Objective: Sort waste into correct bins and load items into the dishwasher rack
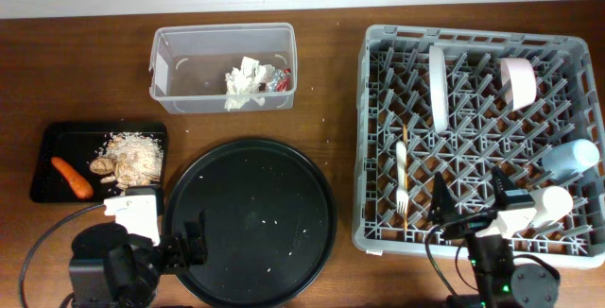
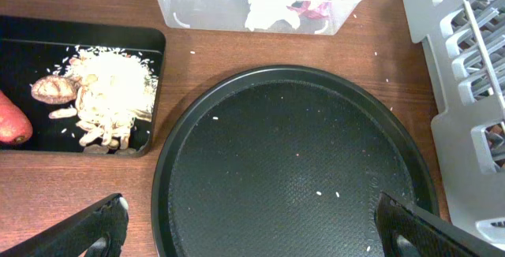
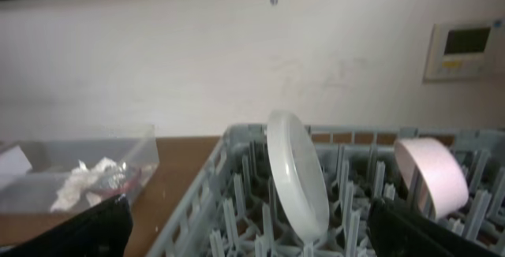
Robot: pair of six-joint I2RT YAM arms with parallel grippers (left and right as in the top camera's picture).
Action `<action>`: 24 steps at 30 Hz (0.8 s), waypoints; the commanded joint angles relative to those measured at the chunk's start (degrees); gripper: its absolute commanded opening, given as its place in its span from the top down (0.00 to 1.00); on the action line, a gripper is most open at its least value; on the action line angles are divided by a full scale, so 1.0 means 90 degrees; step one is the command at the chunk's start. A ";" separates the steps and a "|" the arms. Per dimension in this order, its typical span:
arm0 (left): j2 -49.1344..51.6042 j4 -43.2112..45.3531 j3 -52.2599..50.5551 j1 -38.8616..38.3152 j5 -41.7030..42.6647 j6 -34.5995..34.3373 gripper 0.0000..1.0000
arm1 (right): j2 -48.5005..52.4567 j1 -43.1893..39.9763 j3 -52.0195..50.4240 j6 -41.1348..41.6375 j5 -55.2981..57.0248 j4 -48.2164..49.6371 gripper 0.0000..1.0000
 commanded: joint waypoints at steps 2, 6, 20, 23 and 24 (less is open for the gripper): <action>-0.0027 0.0015 -0.0027 0.0017 -0.0019 0.0034 0.01 | -0.0070 0.0049 -0.0804 -0.0032 -0.0078 0.1151 0.02; -0.0027 0.0015 -0.0027 0.0017 -0.0019 0.0034 0.01 | -0.0073 0.0051 -0.1790 -0.0046 0.0073 0.2807 0.02; -0.0027 0.0012 -0.0027 0.0017 -0.0019 0.0034 0.01 | -0.0073 0.0078 -0.1785 -0.0024 0.0306 0.1025 0.02; -0.0027 0.0015 -0.0027 0.0017 -0.0019 0.0034 0.01 | -0.0070 0.0078 -0.1785 -0.0024 0.0306 0.1025 0.02; -0.0027 0.0012 -0.0027 0.0017 -0.0017 0.0034 0.01 | -0.0070 0.0078 -0.1785 -0.0024 0.0306 0.1025 0.02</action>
